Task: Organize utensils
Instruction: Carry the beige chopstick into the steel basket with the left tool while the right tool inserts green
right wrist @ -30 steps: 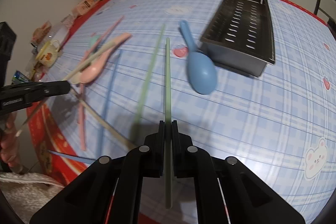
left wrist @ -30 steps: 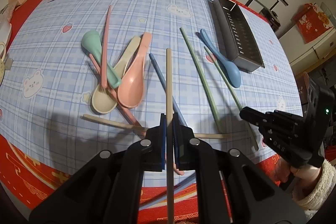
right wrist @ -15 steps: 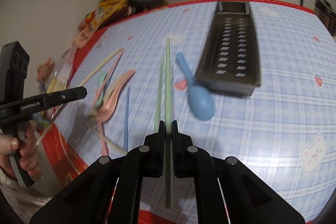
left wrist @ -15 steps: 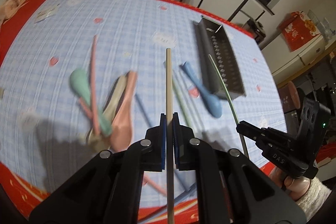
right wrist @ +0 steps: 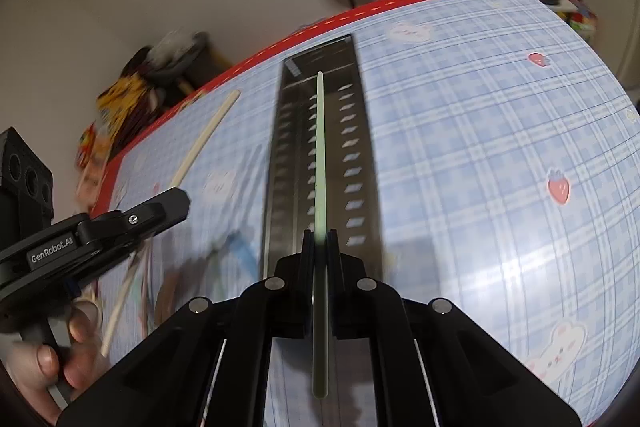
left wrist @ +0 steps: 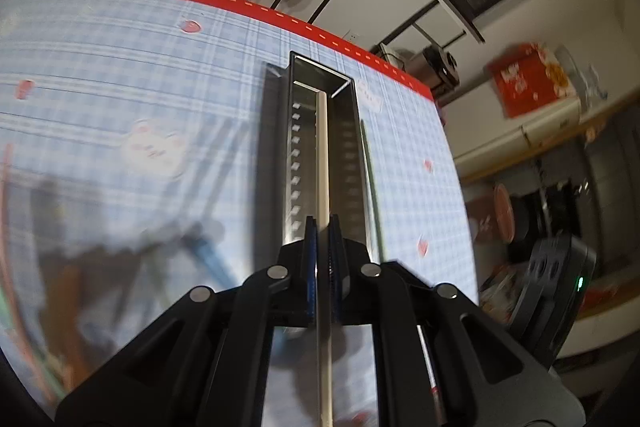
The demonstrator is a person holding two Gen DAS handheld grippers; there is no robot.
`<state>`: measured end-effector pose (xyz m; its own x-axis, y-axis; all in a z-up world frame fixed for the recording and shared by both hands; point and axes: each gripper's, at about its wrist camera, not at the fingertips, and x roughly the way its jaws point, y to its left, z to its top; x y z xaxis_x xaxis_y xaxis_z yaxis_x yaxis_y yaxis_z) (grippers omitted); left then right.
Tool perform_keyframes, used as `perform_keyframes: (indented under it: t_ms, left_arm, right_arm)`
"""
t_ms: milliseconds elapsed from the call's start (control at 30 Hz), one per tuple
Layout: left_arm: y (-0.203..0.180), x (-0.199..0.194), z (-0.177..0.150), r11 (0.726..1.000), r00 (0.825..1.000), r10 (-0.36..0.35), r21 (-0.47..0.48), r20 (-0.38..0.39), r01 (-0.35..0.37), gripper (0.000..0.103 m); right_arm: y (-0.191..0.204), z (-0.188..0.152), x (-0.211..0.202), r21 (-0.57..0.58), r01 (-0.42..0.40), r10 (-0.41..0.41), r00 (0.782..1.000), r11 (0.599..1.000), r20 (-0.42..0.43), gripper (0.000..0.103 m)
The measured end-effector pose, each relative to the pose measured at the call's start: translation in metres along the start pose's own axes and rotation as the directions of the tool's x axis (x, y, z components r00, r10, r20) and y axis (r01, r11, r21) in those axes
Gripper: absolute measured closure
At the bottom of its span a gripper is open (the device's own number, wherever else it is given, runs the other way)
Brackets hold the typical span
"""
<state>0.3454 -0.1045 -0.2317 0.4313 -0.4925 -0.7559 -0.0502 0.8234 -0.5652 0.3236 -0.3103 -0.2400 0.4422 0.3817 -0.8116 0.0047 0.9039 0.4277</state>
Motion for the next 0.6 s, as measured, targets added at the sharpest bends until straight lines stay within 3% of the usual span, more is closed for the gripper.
perform_keyframes:
  t_ms: [233,533,567,600]
  left_arm:
    - [0.006,0.046,0.03,0.99,0.998,-0.068,-0.125,0.001,0.068,0.093]
    - [0.009,0.076,0.046,0.982,0.996,-0.082,-0.171,-0.016,0.078,0.094]
    - [0.009,0.08,0.047,0.983,0.996,-0.084,-0.166,-0.025,0.078,0.091]
    - [0.008,0.081,0.049,0.985,0.996,-0.082,-0.157,-0.029,0.076,0.075]
  right_arm:
    - [0.004,0.02,0.019,0.002,0.042,-0.042,0.999,0.999,-0.008,0.096]
    - [0.002,0.025,0.036,0.0,0.071,-0.071,0.997,0.997,-0.026,0.096]
    - [0.001,0.025,0.037,-0.003,0.075,-0.075,0.997,0.997,-0.032,0.096]
    - [0.001,0.026,0.035,-0.009,0.071,-0.071,0.997,0.997,-0.027,0.095]
